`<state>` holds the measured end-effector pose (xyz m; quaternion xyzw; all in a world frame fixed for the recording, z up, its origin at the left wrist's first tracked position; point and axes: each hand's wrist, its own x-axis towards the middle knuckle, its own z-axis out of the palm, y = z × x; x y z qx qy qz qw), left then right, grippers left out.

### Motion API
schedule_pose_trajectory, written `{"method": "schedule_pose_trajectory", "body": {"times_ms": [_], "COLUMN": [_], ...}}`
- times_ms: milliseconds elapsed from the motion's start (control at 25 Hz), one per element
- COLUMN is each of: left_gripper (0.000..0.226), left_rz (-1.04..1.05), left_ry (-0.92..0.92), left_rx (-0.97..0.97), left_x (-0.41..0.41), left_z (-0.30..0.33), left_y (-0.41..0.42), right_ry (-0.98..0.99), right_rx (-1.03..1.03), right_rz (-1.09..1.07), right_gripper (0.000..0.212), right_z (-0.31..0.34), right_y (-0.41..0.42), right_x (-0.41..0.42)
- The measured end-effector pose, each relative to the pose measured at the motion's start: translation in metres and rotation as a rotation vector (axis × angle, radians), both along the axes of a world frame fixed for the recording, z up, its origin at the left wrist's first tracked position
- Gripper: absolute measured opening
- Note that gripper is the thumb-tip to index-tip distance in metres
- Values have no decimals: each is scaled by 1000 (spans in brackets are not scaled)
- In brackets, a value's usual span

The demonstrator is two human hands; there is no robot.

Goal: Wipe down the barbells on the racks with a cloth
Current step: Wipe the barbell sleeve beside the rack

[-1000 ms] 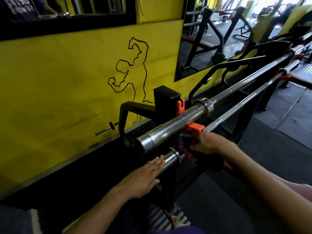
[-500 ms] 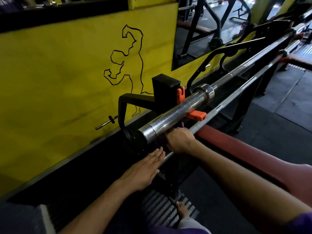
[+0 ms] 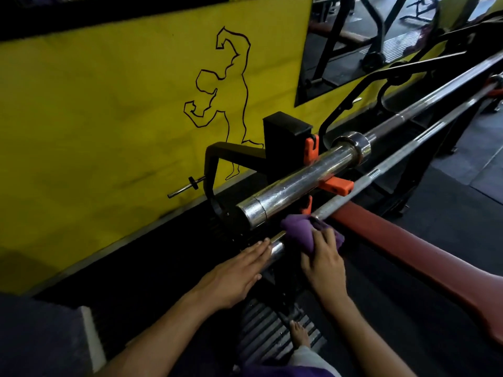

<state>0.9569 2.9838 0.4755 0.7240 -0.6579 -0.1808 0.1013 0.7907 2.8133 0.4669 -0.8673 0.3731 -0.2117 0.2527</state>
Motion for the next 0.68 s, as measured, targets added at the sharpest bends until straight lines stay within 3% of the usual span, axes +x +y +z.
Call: {"method": "schedule_pose_trajectory", "body": {"times_ms": [200,360,400,480,560,680], "left_gripper": [63,64,64,64,63,62], "left_rz": [-24,-21,-20,-16,-16,-3], "left_ry": [15,7,-2,-13,-3,19], "left_rx": [37,39,42,52,43,33], "left_x": [1,0,1,3,3,2], "left_z": [2,1,-1,-3,-2,-1], "left_y": [-1,-3,-3,-3,-4,-3], "right_ry": [-360,-429,-480,-772,-1040,-1163], "right_rx": [374,560,695,1185,1569,1726], "right_rz": [-195,-404,-479,-577,-502,-406], "right_gripper": [24,29,27,23,33,57], "right_z": [-7,-16,-19,-27,-34,-42], "right_y": [12,24,30,28,19,10], "right_x": [-2,15,20,32,38,45]}}
